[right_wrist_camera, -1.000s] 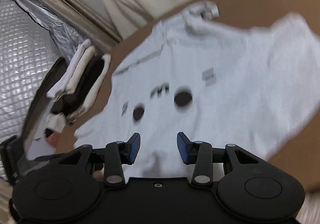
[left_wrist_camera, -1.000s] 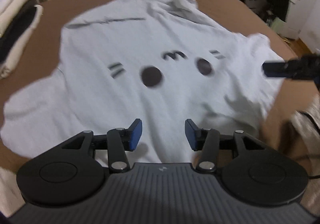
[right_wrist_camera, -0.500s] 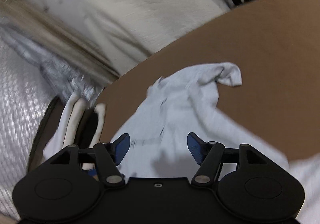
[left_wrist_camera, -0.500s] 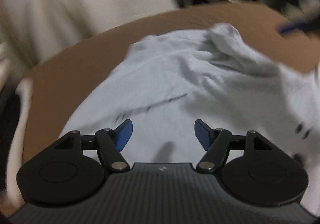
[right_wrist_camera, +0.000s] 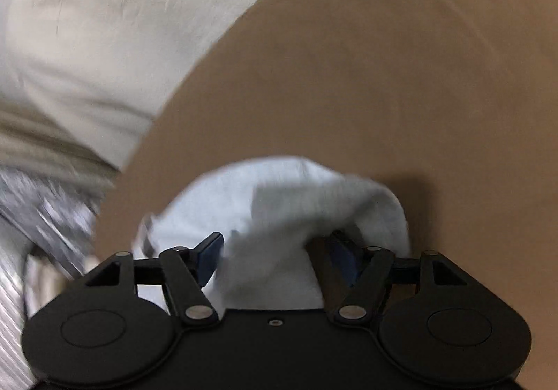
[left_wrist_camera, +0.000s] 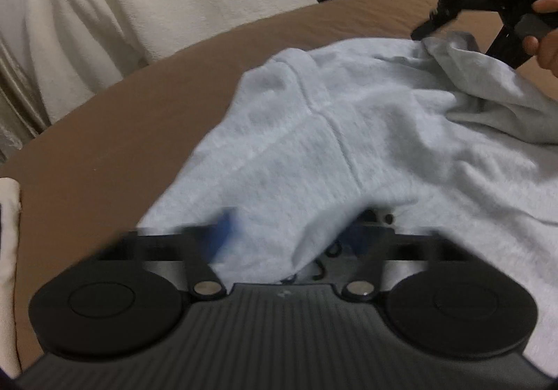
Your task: Fold clothes
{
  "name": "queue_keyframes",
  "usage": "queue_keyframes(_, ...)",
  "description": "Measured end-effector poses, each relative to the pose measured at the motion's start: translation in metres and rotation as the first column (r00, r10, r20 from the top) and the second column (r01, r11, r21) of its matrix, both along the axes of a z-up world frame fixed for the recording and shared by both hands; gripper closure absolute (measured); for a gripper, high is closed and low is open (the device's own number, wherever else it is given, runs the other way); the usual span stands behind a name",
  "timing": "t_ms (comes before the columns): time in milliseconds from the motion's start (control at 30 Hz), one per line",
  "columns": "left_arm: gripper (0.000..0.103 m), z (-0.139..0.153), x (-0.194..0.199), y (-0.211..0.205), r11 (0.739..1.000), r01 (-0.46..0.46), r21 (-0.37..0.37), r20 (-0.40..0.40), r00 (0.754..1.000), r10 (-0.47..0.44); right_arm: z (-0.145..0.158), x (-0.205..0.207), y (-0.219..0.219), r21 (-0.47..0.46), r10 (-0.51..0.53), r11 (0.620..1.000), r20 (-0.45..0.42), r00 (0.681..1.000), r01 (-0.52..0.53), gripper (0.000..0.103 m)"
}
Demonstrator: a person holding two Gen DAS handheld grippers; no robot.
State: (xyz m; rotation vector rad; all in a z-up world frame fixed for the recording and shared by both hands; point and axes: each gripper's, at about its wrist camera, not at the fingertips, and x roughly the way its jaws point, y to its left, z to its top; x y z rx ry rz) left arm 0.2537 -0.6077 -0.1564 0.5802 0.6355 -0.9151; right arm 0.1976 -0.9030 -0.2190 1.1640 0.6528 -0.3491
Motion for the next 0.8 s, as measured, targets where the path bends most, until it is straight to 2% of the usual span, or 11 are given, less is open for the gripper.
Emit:
queue_keyframes(33,0.101,0.002,0.002,0.002,1.0,-0.007,-0.014,-0.002,1.0,0.007,-0.004,0.0,-0.004,0.038,-0.028,0.999,0.038,0.999,0.026,0.023)
queue_keyframes(100,0.101,0.008,0.009,0.015,0.988,-0.06,-0.143,-0.087,0.995,0.048,-0.012,-0.001,-0.011,0.116,-0.087,0.99,0.109,0.99,0.074,0.023)
queue_keyframes(167,0.101,0.015,0.012,0.021,0.976,-0.11,-0.189,-0.12,0.989,0.088,-0.02,-0.004,-0.018,0.218,-0.159,0.968,0.167,0.973,0.121,0.023)
queue_keyframes(200,0.101,0.018,0.013,0.024,0.968,-0.134,-0.211,-0.137,0.985,0.107,-0.023,-0.008,-0.02,0.248,-0.196,0.958,0.186,0.963,0.147,0.034)
queue_keyframes(233,0.101,0.025,0.013,0.026,0.964,-0.138,-0.225,-0.102,0.988,0.117,-0.019,-0.009,-0.022,0.215,-0.199,0.964,0.191,0.961,0.157,0.046)
queue_keyframes(267,0.101,0.03,0.014,0.026,0.963,-0.141,-0.229,-0.063,0.989,0.13,-0.016,-0.011,-0.023,0.182,-0.201,0.969,0.195,0.96,0.166,0.089)
queue_keyframes(367,0.101,0.058,0.033,0.029,0.954,-0.168,-0.247,0.059,0.98,0.188,0.034,-0.008,-0.02,-0.206,-0.053,0.975,0.163,0.985,0.086,0.097)
queue_keyframes(500,0.101,0.103,0.071,0.039,0.922,-0.23,-0.31,0.231,0.923,0.308,0.11,-0.014,-0.009,-0.517,0.166,0.856,0.248,0.954,-0.014,0.099)
queue_keyframes(633,0.102,0.139,0.099,0.09,0.853,-0.291,-0.434,-0.005,0.947,0.321,0.153,-0.022,0.003,-0.695,0.283,0.71,0.135,0.95,-0.113,0.1)
queue_keyframes(700,0.102,0.139,0.074,0.112,0.889,-0.204,-0.409,-0.06,0.979,0.197,0.16,-0.037,0.023,-0.744,0.382,0.625,0.026,0.924,-0.238,0.1)
queue_keyframes(800,0.102,0.112,0.044,0.133,0.932,-0.182,-0.312,-0.11,0.982,0.155,0.149,-0.072,0.066,-0.766,0.515,0.507,-0.1,0.852,-0.396,0.1)
